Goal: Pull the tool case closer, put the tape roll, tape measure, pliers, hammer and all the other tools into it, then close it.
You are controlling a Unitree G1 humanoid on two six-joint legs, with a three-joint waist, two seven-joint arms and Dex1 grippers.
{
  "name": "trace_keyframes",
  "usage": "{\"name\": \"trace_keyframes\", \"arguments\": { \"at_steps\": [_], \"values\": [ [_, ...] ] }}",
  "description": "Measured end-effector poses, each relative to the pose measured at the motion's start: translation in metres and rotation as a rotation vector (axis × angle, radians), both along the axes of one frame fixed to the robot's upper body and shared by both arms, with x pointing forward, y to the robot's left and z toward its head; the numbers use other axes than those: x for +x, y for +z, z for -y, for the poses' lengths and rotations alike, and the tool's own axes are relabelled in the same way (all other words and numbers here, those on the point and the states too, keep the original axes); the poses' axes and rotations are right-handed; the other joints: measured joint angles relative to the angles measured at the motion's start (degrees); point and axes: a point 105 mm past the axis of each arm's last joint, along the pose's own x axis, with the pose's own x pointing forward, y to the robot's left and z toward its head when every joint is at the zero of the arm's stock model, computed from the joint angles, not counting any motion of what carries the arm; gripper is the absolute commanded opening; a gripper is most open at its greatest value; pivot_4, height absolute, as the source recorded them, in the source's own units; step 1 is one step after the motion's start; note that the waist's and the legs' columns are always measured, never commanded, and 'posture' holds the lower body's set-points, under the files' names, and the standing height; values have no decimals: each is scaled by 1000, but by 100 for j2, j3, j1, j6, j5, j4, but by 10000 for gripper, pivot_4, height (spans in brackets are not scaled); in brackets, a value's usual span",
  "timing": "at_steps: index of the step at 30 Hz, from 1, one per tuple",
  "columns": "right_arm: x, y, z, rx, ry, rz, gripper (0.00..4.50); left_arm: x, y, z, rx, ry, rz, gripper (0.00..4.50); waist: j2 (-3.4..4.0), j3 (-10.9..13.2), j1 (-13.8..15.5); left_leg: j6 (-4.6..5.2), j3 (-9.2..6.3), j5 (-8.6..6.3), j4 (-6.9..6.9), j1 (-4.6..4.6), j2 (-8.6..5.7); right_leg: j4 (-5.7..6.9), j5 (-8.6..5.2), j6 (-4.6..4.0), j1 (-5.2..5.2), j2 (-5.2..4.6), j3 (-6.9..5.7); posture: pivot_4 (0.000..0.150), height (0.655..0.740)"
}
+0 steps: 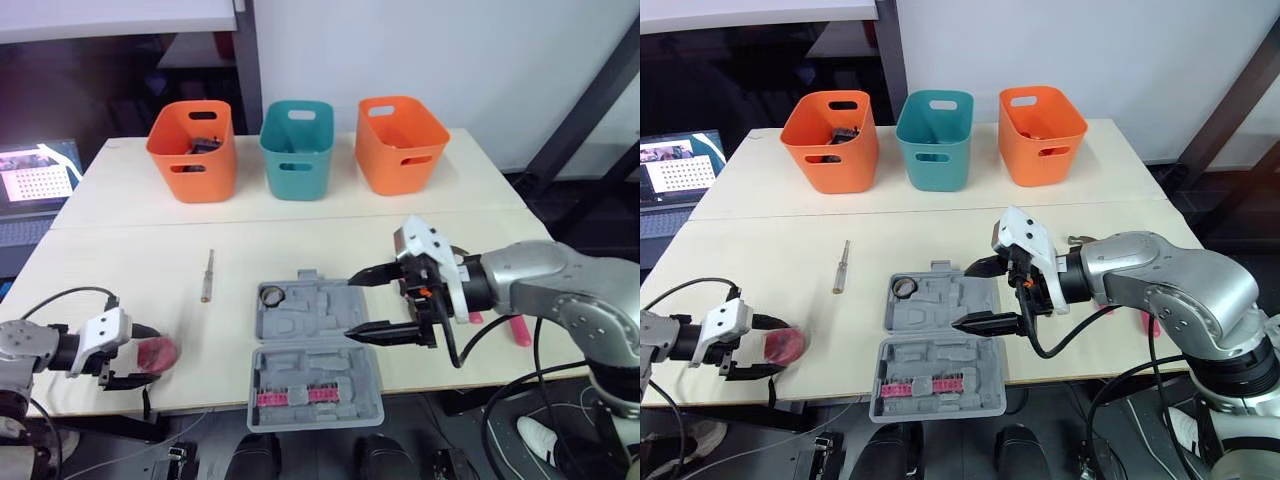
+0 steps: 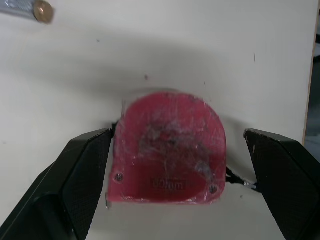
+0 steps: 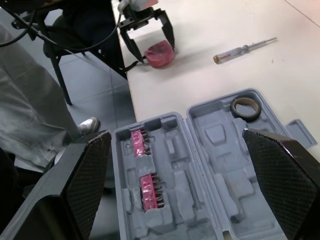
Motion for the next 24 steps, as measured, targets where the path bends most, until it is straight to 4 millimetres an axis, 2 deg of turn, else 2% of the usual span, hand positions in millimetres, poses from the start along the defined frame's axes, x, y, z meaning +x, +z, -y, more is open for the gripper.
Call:
{"name": "trace_keyframes", "arguments": {
  "at_steps": [4, 7, 8, 9, 14, 16, 20, 24],
  "values": [
    [1, 0, 2, -7, -9, 1, 45000, -1, -3, -3, 25, 2, 7, 44301, 0, 0, -6, 0, 0, 0, 0, 3, 1, 2, 0, 0, 0, 0, 0, 1500, 7400],
    [1, 0, 2, -7, -12, 2, 45000, 0, -3, -3, 29, 0, 13, 36115, 0, 0, -3, 0, 0, 0, 0, 2, 1, 2, 1, 1, 1, 0, 0, 1500, 7400],
    [1, 0, 2, -7, -13, 2, 45000, 0, -3, -3, 28, -1, 13, 30951, 0, 0, -3, 0, 0, 0, 0, 2, 1, 2, 1, 1, 1, 0, 0, 1500, 7400],
    [1, 0, 2, -8, -14, 3, 45000, -1, -3, -2, 25, -3, 11, 28969, 0, 0, -3, 0, 0, 0, 0, 3, 1, 2, 1, 2, 1, 0, 0, 1500, 7400],
    [2, -2, 6, -27, -31, -1, 45000, 2, 4, 3, 2, -37, 0, 29020, -1, 0, 13, 0, -1, 0, 2, 2, 1, 2, 0, 1, 4, 0, -1, 1500, 7400],
    [1, -6, 8, -36, -43, -21, 45000, 9, 16, 11, -15, -76, 25, 29020, -3, -2, 23, 0, -2, 0, 5, 2, 1, 2, 0, 1, 8, 0, -1, 1500, 7400],
    [7, -12, 11, -19, -112, -30, 45000, 30, 52, 38, -61, -173, 124, 29020, -4, -2, 8, 1, -2, 1, 7, 6, 1, 3, 1, 3, 14, 1, -1, 1500, 7400],
    [17, -8, 6, 123, -187, -175, 45000, 50, 82, 81, -160, -230, 168, 29019, -4, -2, -2, 3, -4, 2, 7, 20, 1, 8, 11, 21, 27, 5, -1, 1500, 7400]
  ]
}}
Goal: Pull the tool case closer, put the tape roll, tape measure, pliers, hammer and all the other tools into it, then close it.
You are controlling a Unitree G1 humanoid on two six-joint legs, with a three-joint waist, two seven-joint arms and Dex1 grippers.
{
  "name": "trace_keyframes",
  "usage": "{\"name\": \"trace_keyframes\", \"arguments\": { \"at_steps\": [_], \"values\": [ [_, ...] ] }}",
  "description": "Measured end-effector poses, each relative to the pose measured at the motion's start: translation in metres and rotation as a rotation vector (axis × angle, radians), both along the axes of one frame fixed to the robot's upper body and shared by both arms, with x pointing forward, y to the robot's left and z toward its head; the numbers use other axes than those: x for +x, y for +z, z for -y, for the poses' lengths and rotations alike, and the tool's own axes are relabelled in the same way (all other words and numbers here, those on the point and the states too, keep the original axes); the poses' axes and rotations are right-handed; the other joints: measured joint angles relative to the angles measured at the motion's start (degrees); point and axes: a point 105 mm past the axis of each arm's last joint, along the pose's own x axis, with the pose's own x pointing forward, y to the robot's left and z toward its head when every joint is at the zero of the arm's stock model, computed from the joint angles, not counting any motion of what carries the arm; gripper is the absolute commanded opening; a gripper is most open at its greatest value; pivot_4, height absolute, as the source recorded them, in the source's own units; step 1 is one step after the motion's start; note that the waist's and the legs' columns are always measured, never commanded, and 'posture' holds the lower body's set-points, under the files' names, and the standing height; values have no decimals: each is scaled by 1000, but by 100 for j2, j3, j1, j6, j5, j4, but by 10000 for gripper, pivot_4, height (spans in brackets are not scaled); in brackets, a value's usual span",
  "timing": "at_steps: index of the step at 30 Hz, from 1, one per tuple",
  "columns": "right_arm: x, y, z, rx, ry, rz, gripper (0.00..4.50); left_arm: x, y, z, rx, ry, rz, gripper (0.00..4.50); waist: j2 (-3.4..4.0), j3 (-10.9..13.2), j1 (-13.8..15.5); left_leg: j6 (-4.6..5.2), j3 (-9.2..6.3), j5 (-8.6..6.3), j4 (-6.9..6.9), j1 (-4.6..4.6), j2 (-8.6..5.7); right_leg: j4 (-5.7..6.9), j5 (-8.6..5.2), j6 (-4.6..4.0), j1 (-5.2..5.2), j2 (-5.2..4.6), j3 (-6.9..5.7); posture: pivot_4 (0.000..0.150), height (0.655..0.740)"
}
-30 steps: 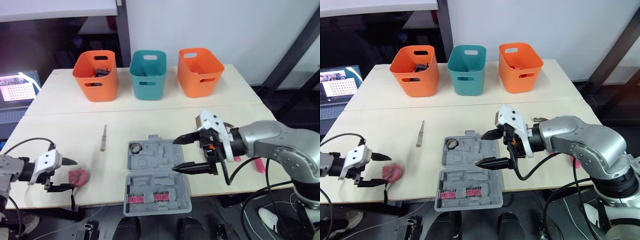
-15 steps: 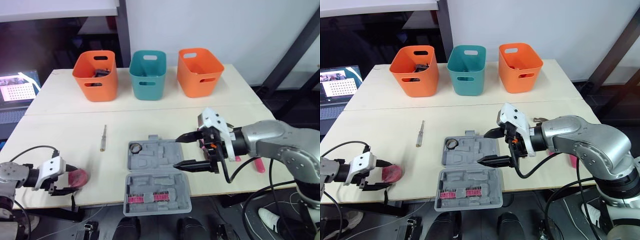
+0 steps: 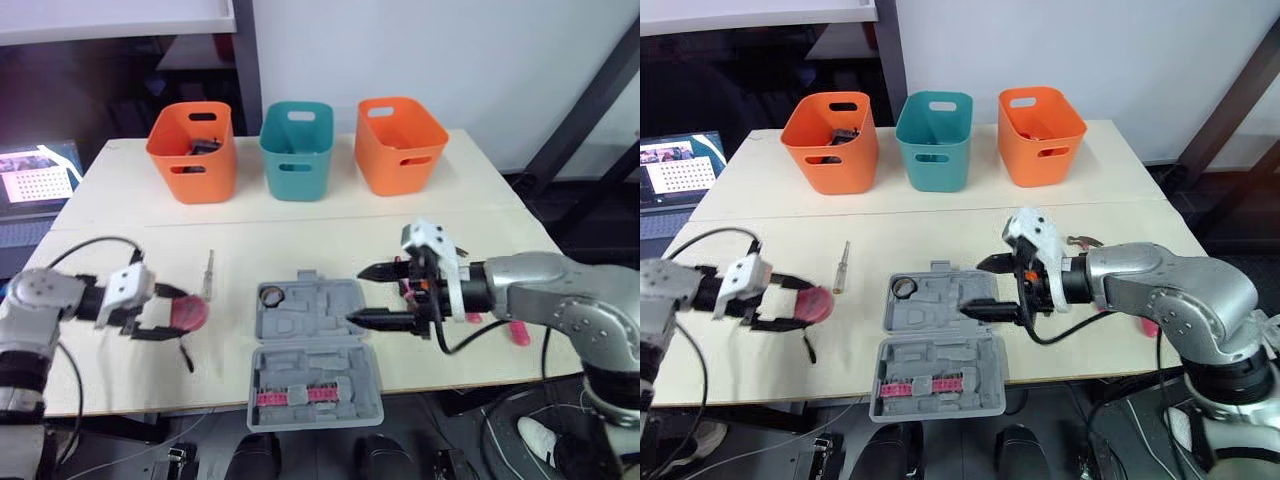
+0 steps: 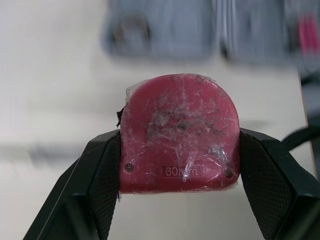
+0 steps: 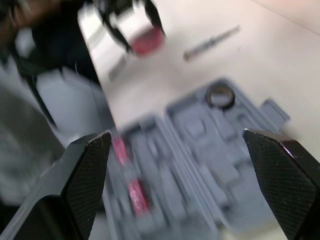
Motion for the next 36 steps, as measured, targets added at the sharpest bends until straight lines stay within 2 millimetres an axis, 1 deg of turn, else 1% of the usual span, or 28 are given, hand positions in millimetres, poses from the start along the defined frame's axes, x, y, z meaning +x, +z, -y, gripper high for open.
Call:
{"name": "trace_keyframes", "arguments": {
  "at_steps": [2, 4, 8, 10, 12, 14, 17, 20, 23, 26, 32, 33, 35, 36],
  "values": [
    [5, 0, -2, 52, -14, -129, 45000, 3, 8, 24, -26, -38, -6, 29019, 0, 0, -21, 1, 1, 0, -1, 8, 0, 3, 1, 2, 5, 1, 3, 1500, 7400],
    [14, -2, -5, 113, -44, -240, 45000, 2, 13, 48, -38, -84, -12, 29019, 0, 0, -22, 1, -2, 0, -3, 14, 0, 15, 5, 10, 5, 6, 3, 1500, 7400],
    [28, -21, -8, 161, -124, -436, 45000, -4, 20, 83, -61, -142, -23, 29019, 1, 1, -1, 1, -14, 1, -6, 13, 0, 24, 5, 13, 4, 15, 3, 1500, 7400],
    [30, -25, -12, 180, -140, -488, 45000, -7, 21, 96, -64, -162, -22, 29019, 1, 1, -1, 2, -14, 1, -4, 12, 0, 25, 5, 13, 4, 15, 3, 1500, 7400],
    [32, -25, -16, 217, -155, -519, 45000, -10, 21, 109, -79, -178, -20, 29019, 1, 1, 2, 2, -15, 1, -2, 13, 0, 25, 5, 13, 7, 15, 3, 1500, 7400],
    [31, -25, -25, 263, -170, -558, 45000, -13, 21, 126, -108, -193, -20, 29019, 0, 1, 1, 2, -16, 1, -1, 12, 0, 24, 5, 14, 9, 15, 3, 1500, 7400],
    [28, -33, -33, 296, -213, -636, 45000, -17, 21, 138, -118, -204, -26, 29019, 0, 1, -6, 2, -21, 1, -1, 13, 0, 23, 4, 15, 9, 18, 4, 1500, 7400],
    [28, -41, -37, 318, -252, -684, 45000, -18, 23, 142, -125, -203, -21, 29019, 0, 1, -19, 3, -25, 1, -1, 14, 0, 24, 4, 15, 9, 22, 4, 1500, 7400],
    [25, -45, -43, 348, -245, -714, 45000, -19, 20, 146, -126, -206, -31, 29019, 0, 1, -7, 3, -27, 1, -1, 13, 0, 23, 4, 15, 9, 23, 4, 1500, 7400],
    [22, -52, -42, 342, -254, -737, 35797, -21, 17, 148, -123, -208, -41, 29019, 0, 1, 6, 3, -27, 1, 0, 11, 0, 21, 3, 14, 10, 23, 5, 1500, 7400],
    [23, -62, -41, 349, -283, -780, 6564, -21, 19, 151, -118, -220, -2, 29019, 0, 1, 2, 3, -28, 1, 0, 11, 0, 20, 3, 14, 10, 24, 6, 1500, 7400],
    [24, -63, -40, 361, -291, -786, 5545, -20, 20, 150, -111, -219, 15, 29019, 0, 1, 3, 3, -28, 1, 0, 11, 0, 19, 3, 14, 10, 24, 6, 1500, 7400],
    [24, -62, -38, 367, -285, -786, 5544, -20, 21, 151, -118, -223, 18, 39687, 1, 1, 3, 3, -28, 1, 0, 11, 0, 19, 3, 14, 10, 24, 6, 1500, 7400],
    [22, -59, -36, 376, -262, -777, 5503, -21, 20, 151, -126, -220, 3, 42996, 2, 1, 3, 3, -28, 1, 0, 11, 0, 19, 3, 14, 10, 24, 7, 1500, 7400]
  ]
}}
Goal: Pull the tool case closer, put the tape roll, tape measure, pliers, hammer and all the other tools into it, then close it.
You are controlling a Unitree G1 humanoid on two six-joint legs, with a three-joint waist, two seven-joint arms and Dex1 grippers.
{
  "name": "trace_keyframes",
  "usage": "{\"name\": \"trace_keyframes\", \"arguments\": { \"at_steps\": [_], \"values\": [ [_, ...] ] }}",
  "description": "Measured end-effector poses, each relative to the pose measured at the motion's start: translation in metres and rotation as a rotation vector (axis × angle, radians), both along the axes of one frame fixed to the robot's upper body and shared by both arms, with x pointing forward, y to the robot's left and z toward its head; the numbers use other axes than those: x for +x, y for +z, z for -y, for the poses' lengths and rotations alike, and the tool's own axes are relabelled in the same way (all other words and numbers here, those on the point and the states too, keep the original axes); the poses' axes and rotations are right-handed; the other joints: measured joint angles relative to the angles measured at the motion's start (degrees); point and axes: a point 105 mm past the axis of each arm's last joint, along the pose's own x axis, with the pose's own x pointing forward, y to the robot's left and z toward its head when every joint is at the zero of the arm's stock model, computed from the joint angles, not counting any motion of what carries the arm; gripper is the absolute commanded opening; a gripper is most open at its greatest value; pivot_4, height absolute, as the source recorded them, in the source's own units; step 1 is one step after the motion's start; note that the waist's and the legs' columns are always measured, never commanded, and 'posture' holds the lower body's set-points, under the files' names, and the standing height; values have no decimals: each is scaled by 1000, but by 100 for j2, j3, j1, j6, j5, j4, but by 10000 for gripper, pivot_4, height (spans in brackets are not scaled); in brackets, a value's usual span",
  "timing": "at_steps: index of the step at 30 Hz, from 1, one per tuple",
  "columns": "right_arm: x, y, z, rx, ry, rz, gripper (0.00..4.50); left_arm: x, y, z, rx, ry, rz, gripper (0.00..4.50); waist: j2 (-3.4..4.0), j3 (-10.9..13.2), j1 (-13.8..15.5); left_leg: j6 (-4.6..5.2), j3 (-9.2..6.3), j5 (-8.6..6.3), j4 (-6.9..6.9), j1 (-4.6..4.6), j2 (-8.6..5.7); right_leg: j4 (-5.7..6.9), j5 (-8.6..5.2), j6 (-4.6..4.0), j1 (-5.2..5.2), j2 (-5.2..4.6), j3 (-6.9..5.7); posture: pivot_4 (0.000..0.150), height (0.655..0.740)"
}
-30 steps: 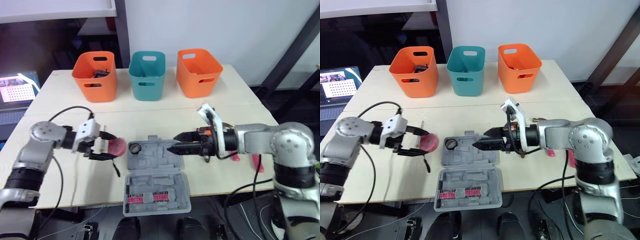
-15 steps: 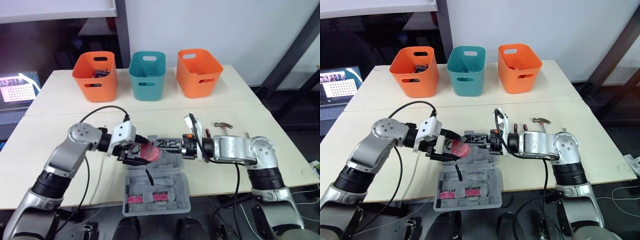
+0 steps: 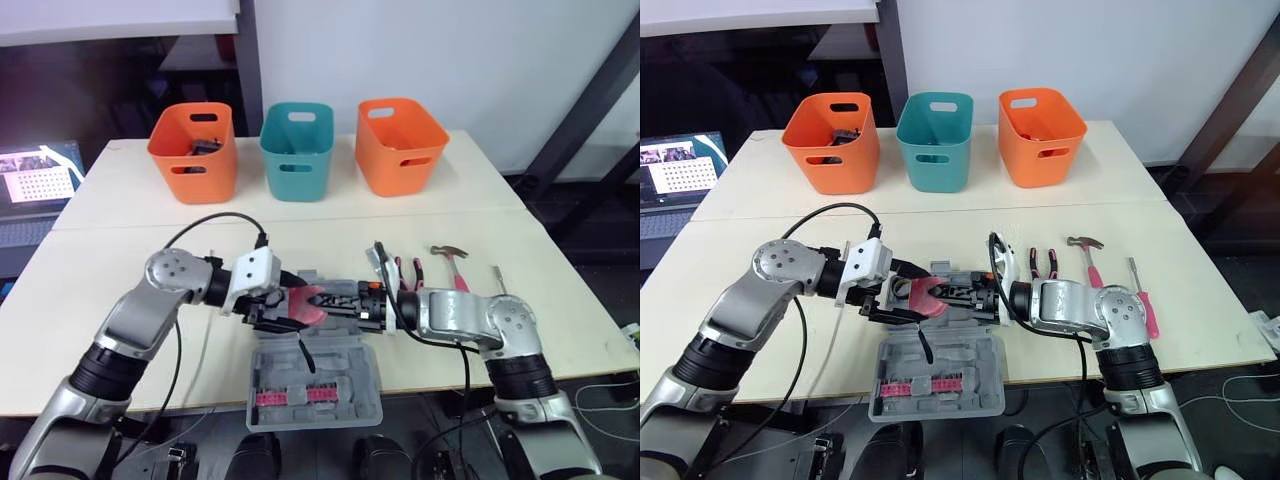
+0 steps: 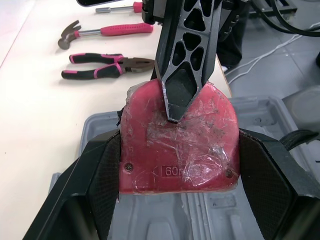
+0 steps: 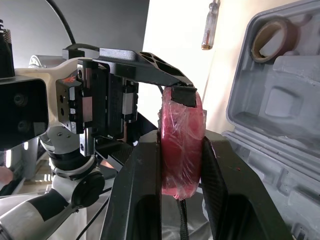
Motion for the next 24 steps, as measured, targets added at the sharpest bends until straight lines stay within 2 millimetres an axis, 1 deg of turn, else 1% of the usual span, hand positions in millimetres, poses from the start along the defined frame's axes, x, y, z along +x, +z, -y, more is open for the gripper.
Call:
{"name": "trace_keyframes", "arguments": {
  "at_steps": [1, 3, 5, 8, 11, 13, 15, 17, 19, 21, 24],
  "values": [
    [-3, 5, 1, 13, 20, 21, 5481, 0, -2, -1, 0, 8, -20, 45000, 0, 0, 0, 0, -1, 0, -1, 0, 0, -1, 0, 0, 0, 0, 0, 1500, 7400],
    [-5, 10, 9, 23, 29, 46, 5481, -2, -4, -2, -10, 10, -47, 45000, 0, 0, 7, 0, -1, 0, 0, 0, 0, -1, 0, 0, 1, 1, 0, 1500, 7400],
    [-5, 10, 24, 11, 11, 54, 5481, -2, -1, -6, -31, 23, -59, 45000, 0, 0, 22, 0, -1, 0, 1, 0, 0, -9, -1, -2, 6, 1, 0, 1500, 7400],
    [-10, 6, 53, -44, -21, 48, 5481, -1, 5, -23, -51, 76, -85, 45000, 0, 0, 14, 0, -1, 0, -1, -2, 0, -17, -1, -3, 6, 1, 0, 1500, 7400],
    [-18, -2, 82, -153, -44, 21, 5481, -11, 10, -42, -56, 113, -116, 45000, 0, 0, -5, 1, -1, -1, -3, 1, 0, -20, -9, -17, 5, 1, 2, 1500, 7400],
    [-21, -6, 92, -192, -52, 1, 5481, -18, 9, -50, -56, 132, -153, 45000, 0, 0, -9, 1, -1, -1, -4, 3, 0, -21, -10, -19, 5, 1, 3, 1500, 7400],
    [-25, -17, 104, -254, -73, -28, 5481, -31, 2, -61, -46, 166, -219, 45000, 0, 0, -14, 2, 0, -2, -4, 4, 0, -21, -11, -20, 5, 1, 6, 1500, 7400],
    [-23, -30, 113, -302, -100, -49, 5481, -40, -6, -68, -40, 197, -271, 45000, 0, 0, 7, 2, 0, -1, 1, 3, 0, -24, -13, -24, 6, 1, 7, 1500, 7400],
    [-21, -43, 118, -336, -116, -65, 5481, -46, -10, -68, -46, 208, -291, 45000, -1, 0, 26, 1, 2, -1, 5, 1, 0, -31, -13, -25, 8, 1, 10, 1500, 7400],
    [-18, -53, 120, -352, -126, -72, 5481, -50, -11, -66, -54, 222, -291, 45000, -1, 0, 46, 1, 3, -2, 7, 0, -1, -36, -14, -25, 11, 1, 12, 1500, 7400],
    [-14, -74, 122, -388, -136, -93, 5481, -62, -9, -56, -78, 203, -290, 45000, -1, 0, 77, 1, 10, -2, 4, -1, -1, -38, -13, -25, 7, 1, 19, 1500, 7400]
  ]
}}
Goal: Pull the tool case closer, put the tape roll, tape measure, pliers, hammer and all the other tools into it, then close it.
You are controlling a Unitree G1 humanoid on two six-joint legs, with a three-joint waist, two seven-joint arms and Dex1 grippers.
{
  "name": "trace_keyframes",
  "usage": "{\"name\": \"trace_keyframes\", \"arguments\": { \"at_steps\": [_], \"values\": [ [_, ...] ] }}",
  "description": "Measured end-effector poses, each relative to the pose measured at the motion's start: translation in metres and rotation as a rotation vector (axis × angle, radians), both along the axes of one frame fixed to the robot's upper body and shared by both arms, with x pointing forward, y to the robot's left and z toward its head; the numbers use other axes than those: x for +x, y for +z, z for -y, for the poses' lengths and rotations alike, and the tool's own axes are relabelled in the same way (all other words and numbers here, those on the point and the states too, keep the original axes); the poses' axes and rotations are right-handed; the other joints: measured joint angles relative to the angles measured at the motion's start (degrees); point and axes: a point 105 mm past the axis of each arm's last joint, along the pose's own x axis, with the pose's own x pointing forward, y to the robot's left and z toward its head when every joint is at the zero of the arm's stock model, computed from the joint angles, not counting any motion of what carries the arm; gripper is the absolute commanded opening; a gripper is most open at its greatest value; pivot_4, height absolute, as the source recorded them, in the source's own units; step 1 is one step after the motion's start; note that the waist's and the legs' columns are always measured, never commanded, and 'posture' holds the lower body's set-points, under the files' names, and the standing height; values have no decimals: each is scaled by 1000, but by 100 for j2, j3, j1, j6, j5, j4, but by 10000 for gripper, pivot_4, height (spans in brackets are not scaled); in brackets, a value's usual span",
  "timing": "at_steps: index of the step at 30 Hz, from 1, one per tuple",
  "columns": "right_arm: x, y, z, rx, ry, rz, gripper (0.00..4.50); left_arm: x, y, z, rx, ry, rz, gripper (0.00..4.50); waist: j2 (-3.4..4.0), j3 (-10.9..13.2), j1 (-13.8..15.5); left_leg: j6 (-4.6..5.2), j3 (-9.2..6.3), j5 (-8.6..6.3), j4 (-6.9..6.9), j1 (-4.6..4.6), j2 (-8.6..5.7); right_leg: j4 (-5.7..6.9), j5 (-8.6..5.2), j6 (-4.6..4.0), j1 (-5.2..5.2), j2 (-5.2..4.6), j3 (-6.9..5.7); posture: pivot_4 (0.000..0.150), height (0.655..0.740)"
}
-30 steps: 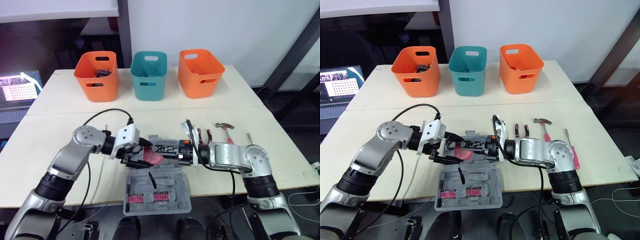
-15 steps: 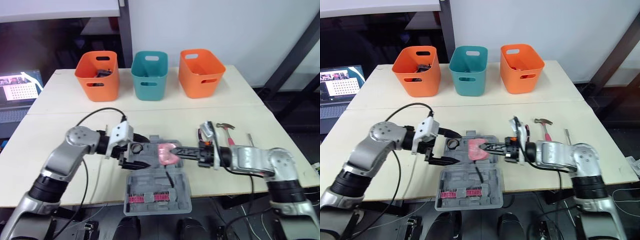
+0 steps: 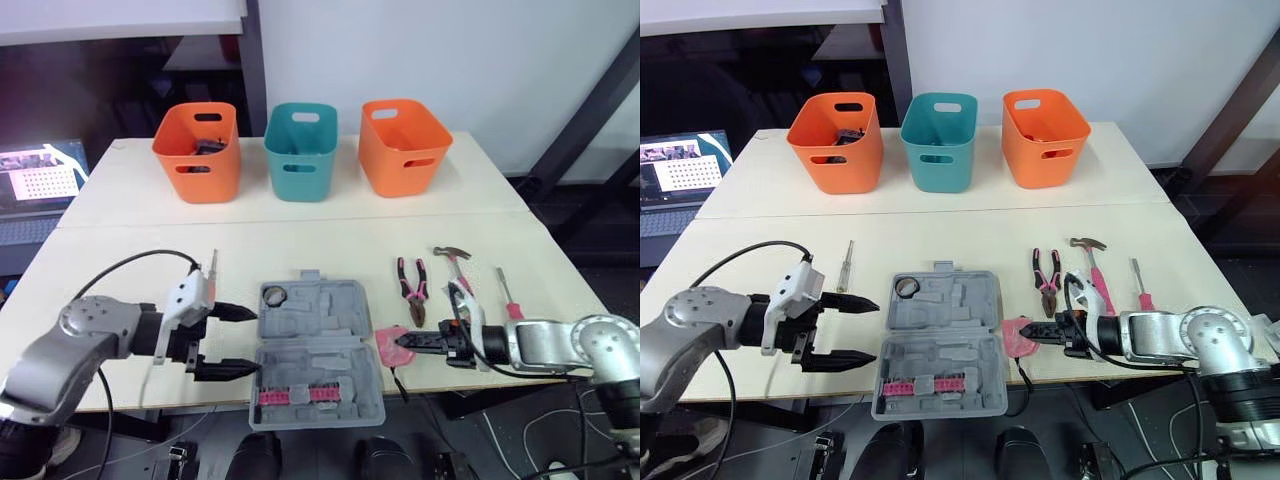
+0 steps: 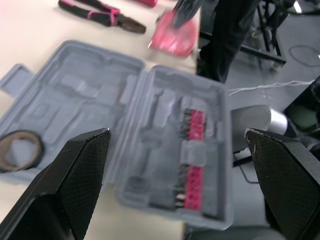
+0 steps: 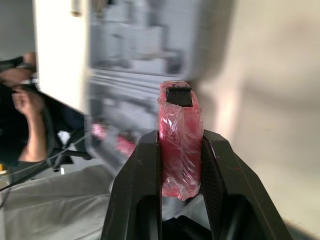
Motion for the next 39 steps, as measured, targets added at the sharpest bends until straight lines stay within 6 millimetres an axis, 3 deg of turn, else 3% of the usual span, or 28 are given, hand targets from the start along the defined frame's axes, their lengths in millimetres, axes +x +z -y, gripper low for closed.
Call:
{"name": "trace_keyframes", "arguments": {
  "at_steps": [3, 7, 15, 16, 22, 29, 34, 39],
  "values": [
    [3, -12, 5, -24, -10, -7, 5481, -5, 1, 2, -6, 8, 4, 45000, 1, 0, 46, 0, 0, 0, 0, 3, 0, 3, 0, 0, -2, 1, 0, 1500, 7400],
    [7, -13, 10, -26, 0, 5, 5481, -4, 2, -1, -2, 28, 7, 45000, 1, 0, 54, 0, 3, 0, 3, 3, 0, 1, 0, -1, 1, 0, 1, 1500, 7400],
    [12, -14, 19, -60, -2, 39, 43131, -1, 4, 0, -3, 27, 21, 45000, 1, 0, 58, 0, 3, 0, 2, 4, 0, 2, 0, 0, 1, 1, 1, 1500, 7400],
    [12, -10, 21, -58, -4, 49, 44174, -1, 4, 0, -4, 22, 22, 45000, 1, 0, 59, 0, 3, 0, 2, 3, 0, 2, 0, 0, 1, 1, 1, 1500, 7400],
    [0, 14, 35, -172, 45, 162, 44174, 13, 10, -7, 14, 30, 116, 45000, 5, 2, 70, -1, 3, 0, -1, 3, -2, 0, 0, 0, -1, 0, 0, 1500, 7400],
    [3, 61, 38, -533, 266, 795, 44174, 22, 4, -15, 16, 61, 145, 45000, 6, 1, 54, -2, 7, -1, -1, 7, -1, 0, -4, 7, -1, -2, 2, 1500, 7400],
    [-5, 62, 23, -573, 529, 896, 44174, 24, -4, -19, 6, 58, 126, 45000, 6, 2, 51, -2, 7, -1, 0, 8, -1, 2, -4, 6, 0, -2, 2, 1500, 7400],
    [-16, 45, 9, -650, 860, 916, 44174, 23, -6, -19, 6, 45, 125, 45000, 5, 2, 53, -3, 7, -1, 1, 8, -1, 0, -5, 5, 0, -3, 2, 1500, 7400]
  ]
}}
